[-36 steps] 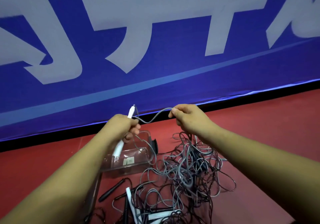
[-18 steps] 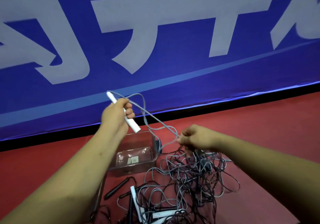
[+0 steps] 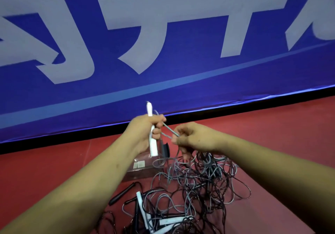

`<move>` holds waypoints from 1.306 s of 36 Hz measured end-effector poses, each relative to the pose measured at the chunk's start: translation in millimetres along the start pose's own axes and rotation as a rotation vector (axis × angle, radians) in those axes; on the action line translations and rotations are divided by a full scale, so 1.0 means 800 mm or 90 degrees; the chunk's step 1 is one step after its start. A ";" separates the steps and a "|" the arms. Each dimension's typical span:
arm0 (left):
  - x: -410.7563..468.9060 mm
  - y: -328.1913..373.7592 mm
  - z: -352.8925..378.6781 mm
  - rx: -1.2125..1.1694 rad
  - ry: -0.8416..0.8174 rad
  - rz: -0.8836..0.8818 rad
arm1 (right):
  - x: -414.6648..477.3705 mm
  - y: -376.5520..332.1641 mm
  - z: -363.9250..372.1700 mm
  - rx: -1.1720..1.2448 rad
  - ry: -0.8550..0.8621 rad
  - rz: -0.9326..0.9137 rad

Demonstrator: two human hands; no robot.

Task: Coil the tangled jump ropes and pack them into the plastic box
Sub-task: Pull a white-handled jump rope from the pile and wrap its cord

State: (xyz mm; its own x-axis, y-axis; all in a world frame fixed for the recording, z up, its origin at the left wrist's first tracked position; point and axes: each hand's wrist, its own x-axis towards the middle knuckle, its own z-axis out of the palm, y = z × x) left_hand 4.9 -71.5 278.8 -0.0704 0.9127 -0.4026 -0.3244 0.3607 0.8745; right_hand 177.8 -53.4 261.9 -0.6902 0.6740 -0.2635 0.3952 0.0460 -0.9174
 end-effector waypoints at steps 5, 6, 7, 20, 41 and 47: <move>0.018 0.027 -0.030 -0.155 0.094 0.112 | -0.014 0.039 -0.034 -0.088 -0.011 0.135; 0.020 0.027 -0.035 -0.170 0.103 0.115 | -0.015 0.046 -0.040 -0.117 0.004 0.146; 0.022 0.027 -0.040 -0.181 0.114 0.119 | -0.015 0.052 -0.044 -0.145 0.025 0.146; -0.003 -0.001 0.002 0.018 -0.119 -0.166 | -0.007 0.004 -0.010 0.028 0.038 -0.003; 0.035 0.005 -0.051 -0.142 0.041 -0.059 | -0.016 0.009 -0.044 0.468 -0.046 0.066; 0.012 -0.017 0.009 0.013 -0.147 -0.137 | -0.005 -0.007 -0.030 0.410 -0.050 0.118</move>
State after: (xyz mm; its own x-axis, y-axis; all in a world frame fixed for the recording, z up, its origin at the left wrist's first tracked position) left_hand 15.8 -66.2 264.7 0.2149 0.8339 -0.5083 -0.2889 0.5514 0.7826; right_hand 192.6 -38.9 275.5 -0.6968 0.5720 -0.4328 0.0878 -0.5308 -0.8429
